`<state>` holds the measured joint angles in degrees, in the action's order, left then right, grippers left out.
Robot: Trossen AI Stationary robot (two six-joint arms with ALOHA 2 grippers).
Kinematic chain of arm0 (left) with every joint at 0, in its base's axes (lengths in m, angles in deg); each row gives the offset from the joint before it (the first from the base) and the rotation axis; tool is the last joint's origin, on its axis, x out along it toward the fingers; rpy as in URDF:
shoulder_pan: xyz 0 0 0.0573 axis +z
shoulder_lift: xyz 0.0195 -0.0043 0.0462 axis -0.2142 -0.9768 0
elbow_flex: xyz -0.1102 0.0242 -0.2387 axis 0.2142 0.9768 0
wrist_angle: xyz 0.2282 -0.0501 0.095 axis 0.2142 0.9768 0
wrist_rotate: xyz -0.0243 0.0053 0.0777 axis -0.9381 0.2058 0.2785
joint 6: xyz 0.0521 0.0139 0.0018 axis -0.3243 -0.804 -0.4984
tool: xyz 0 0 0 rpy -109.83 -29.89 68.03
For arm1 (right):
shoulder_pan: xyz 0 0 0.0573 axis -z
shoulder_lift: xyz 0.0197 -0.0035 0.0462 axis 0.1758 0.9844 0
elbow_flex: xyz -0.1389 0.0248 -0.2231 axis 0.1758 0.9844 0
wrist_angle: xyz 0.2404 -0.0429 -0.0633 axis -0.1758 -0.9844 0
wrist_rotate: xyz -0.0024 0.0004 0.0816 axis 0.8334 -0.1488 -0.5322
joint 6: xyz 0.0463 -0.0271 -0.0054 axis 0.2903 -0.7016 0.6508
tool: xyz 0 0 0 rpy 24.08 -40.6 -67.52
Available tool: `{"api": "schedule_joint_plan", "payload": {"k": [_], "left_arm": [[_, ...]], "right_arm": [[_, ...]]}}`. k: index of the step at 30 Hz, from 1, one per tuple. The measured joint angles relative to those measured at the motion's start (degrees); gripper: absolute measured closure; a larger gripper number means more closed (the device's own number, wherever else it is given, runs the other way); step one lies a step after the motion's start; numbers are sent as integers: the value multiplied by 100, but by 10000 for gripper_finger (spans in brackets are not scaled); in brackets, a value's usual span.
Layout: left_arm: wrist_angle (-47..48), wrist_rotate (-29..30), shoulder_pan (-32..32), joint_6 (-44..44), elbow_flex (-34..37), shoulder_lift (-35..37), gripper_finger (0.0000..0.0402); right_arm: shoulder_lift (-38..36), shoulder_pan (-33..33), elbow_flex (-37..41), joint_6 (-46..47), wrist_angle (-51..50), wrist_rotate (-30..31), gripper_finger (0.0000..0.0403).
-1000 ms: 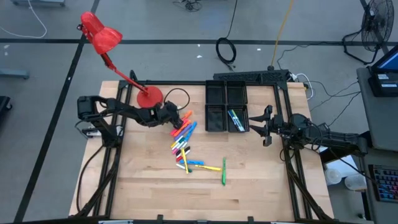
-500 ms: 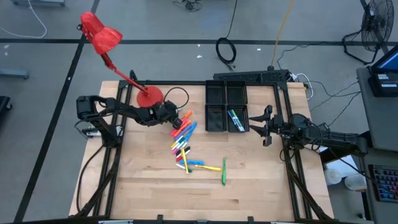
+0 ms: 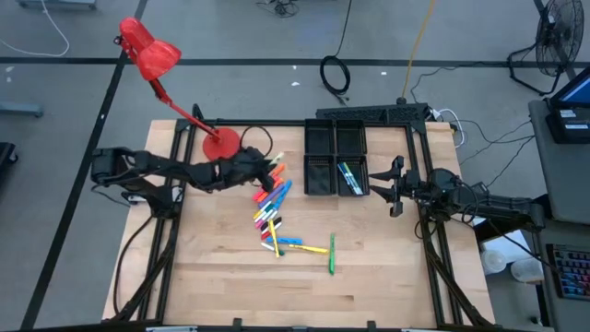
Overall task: Pick & Place Markers
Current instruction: Put the green highlighter pen into the top left black bin
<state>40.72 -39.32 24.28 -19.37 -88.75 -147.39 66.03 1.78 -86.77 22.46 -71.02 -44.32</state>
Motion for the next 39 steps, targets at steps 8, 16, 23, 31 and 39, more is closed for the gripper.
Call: {"api": "schedule_joint_plan", "payload": {"k": [8,16,23,31,39], "left_arm": [[-2686,-7,108,545,-13,-111,332],[-1833,-810,493,518,-1647,-640,332],[-1241,-896,707,1103,-3157,-1964,332],[-1224,-974,1045,2348,-4109,-3601,332],[-1132,-997,1170,2105,-4226,-3918,316]], "right_arm": [[0,0,0,0,-2,2,257],[2,0,0,0,0,2,257],[4,0,0,0,0,2,257],[4,0,-2,0,0,2,257],[4,0,0,-2,0,2,257]]}}
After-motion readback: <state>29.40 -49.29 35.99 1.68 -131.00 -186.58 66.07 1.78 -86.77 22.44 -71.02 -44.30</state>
